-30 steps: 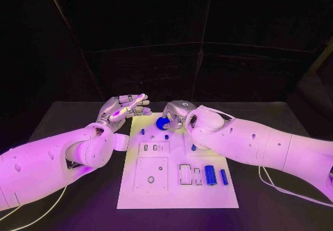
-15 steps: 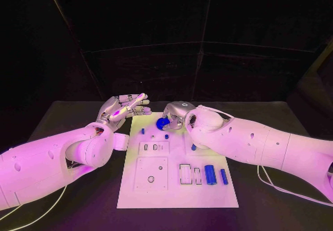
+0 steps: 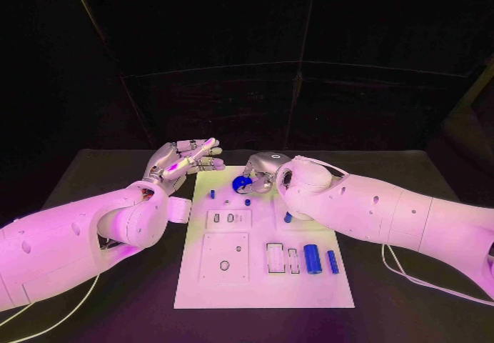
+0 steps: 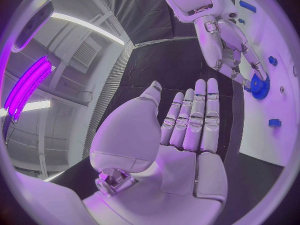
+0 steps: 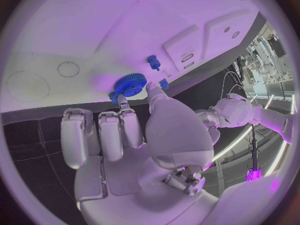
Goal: Assemble the parts on the task board
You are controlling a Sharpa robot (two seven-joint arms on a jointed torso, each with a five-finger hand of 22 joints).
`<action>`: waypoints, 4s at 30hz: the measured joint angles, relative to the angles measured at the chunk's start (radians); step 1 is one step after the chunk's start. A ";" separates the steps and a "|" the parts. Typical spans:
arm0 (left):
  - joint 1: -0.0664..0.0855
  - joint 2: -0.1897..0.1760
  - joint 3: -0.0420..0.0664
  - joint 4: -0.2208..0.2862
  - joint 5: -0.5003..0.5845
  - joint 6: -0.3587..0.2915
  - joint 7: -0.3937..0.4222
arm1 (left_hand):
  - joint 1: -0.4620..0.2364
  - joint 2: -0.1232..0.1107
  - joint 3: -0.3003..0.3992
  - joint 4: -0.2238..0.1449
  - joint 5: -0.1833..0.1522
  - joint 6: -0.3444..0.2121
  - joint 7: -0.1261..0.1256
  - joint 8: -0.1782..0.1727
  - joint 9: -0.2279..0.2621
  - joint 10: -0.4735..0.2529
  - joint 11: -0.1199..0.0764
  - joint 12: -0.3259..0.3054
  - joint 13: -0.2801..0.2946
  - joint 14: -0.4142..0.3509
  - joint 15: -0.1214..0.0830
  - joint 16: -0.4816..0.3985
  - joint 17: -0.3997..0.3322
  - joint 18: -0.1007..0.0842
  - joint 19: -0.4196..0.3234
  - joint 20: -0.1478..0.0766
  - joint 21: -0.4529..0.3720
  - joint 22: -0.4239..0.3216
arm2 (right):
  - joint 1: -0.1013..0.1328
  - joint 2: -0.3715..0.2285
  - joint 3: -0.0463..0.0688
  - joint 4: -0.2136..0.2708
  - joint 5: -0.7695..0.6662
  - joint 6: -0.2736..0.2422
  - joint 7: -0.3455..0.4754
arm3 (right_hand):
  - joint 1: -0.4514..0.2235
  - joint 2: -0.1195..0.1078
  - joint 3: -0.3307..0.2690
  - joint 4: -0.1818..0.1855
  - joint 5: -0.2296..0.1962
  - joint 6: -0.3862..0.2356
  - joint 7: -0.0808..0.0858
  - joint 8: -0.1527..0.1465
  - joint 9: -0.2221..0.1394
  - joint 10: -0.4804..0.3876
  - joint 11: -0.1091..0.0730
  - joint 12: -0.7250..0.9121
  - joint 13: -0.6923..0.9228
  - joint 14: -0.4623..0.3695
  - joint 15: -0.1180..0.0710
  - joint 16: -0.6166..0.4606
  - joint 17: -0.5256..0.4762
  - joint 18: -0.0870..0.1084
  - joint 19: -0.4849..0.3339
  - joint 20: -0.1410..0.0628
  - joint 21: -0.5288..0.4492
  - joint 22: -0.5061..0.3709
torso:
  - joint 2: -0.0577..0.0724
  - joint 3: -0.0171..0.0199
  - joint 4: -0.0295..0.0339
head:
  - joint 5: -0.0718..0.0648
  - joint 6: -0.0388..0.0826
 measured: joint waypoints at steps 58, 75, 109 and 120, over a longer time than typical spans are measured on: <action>0.000 0.000 0.000 -0.025 0.000 0.007 -0.003 | 0.005 0.005 0.003 -0.003 0.000 0.000 0.000 -0.004 0.000 0.000 0.000 0.000 0.000 0.000 0.000 -0.005 0.001 0.000 0.000 0.000 0.000 -0.001 | -0.054 -0.409 -0.001 0.029 0.465 -0.066 0.391 | 0.263 -0.005 -0.012 -0.162 0.043 0.017 -0.019 0.000 -0.002 -0.041 -0.016 -0.049 0.003 0.000 -0.007 -0.001 0.000 0.000 -0.006 -0.006 -0.035 0.000 | -0.004 0.0043 -0.0196 | -0.023 0.016; 0.000 0.002 0.000 -0.031 0.000 0.009 -0.003 | 0.005 0.005 0.003 -0.008 0.000 0.000 0.000 -0.004 0.000 0.004 0.004 0.000 0.000 0.000 0.000 -0.005 0.002 0.000 0.000 0.000 0.000 -0.001 | -0.059 -0.395 -0.001 0.009 0.455 -0.072 0.392 | 0.264 0.012 -0.010 -0.164 0.030 0.036 -0.014 0.007 0.001 -0.041 -0.016 -0.049 0.002 0.000 -0.007 -0.001 0.000 0.000 -0.006 -0.006 -0.035 0.000 | -0.004 0.0047 -0.0203 | -0.024 0.013; 0.000 0.002 0.000 -0.036 0.000 0.016 -0.013 | 0.009 0.009 0.003 -0.008 0.000 0.000 0.000 -0.004 0.000 0.004 0.004 -0.004 0.000 0.000 0.000 -0.009 0.003 0.000 0.000 0.000 0.000 -0.002 | -0.061 -0.374 -0.002 -0.006 0.466 -0.094 0.396 | 0.259 0.036 0.022 -0.176 -0.010 0.124 -0.030 0.047 0.009 -0.017 -0.026 -0.021 0.003 0.001 -0.013 0.007 0.000 0.000 -0.002 -0.009 -0.035 0.000 | -0.004 0.0055 -0.0209 | -0.024 0.003; 0.000 -0.001 0.000 -0.037 0.000 0.019 -0.018 | 0.009 0.009 0.003 -0.008 0.000 0.000 0.000 -0.004 0.000 0.004 0.004 -0.004 0.000 0.000 0.000 -0.009 0.003 0.000 0.000 0.000 0.000 -0.002 | -0.061 -0.392 -0.002 0.059 0.481 -0.141 0.399 | 0.247 0.048 0.060 -0.186 0.024 0.163 -0.045 0.063 0.008 -0.003 -0.041 0.002 0.000 0.003 -0.026 0.016 0.000 0.000 0.002 -0.020 -0.016 0.000 | -0.005 0.0062 -0.0213 | -0.020 0.002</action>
